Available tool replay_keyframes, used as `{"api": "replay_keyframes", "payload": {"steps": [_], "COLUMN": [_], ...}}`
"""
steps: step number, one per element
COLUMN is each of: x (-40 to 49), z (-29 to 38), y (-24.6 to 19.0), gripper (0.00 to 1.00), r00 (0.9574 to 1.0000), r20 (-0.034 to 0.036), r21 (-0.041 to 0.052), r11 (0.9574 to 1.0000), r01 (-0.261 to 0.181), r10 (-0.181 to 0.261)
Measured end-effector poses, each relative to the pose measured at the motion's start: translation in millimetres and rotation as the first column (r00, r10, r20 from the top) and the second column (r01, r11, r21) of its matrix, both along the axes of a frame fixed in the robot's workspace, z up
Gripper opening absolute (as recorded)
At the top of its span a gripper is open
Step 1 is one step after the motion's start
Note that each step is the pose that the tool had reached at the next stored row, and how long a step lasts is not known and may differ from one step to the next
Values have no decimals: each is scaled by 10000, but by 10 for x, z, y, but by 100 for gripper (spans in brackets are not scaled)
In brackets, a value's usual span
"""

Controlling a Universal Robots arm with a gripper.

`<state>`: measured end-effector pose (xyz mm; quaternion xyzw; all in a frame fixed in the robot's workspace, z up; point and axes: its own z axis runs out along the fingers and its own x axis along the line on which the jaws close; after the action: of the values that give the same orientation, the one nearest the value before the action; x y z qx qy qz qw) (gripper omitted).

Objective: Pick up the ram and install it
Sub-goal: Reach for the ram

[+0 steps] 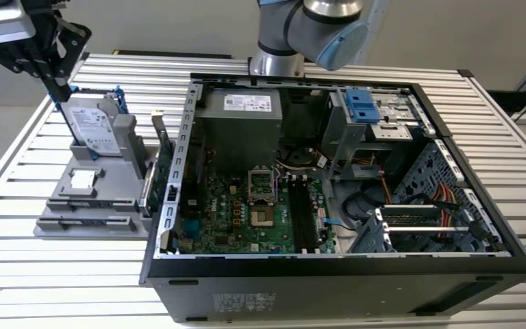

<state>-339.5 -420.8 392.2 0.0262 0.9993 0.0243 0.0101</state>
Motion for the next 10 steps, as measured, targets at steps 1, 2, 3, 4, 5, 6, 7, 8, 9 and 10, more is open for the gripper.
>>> {"api": "replay_keyframes", "payload": {"steps": [1,2,3,4,5,6,7,8,9,10], "x": [-3,-5,-8,-12,-16,-19,-22,-25,-28,-32], "z": [0,0,-1,-1,-1,-2,-2,-3,-3,-3], "y": [-16,-33,-50,-68,-85,-101,-119,-136,-151,-165], "gripper": [0,0,0,0,0,0,0,0,0,0], "r00": [10000,10000,10000,10000,10000,10000,10000,10000,10000,10000], "r20": [0,0,0,0,0,0,-1,0,0,0], "r21": [0,0,0,0,0,1,1,1,1,2], "r11": [10000,10000,10000,10000,10000,10000,10000,10000,10000,10000], "r01": [-1,-2,-2,-3,-4,-4,-6,-8,-14,-29], "r10": [1,2,2,3,4,4,6,8,14,29]}}
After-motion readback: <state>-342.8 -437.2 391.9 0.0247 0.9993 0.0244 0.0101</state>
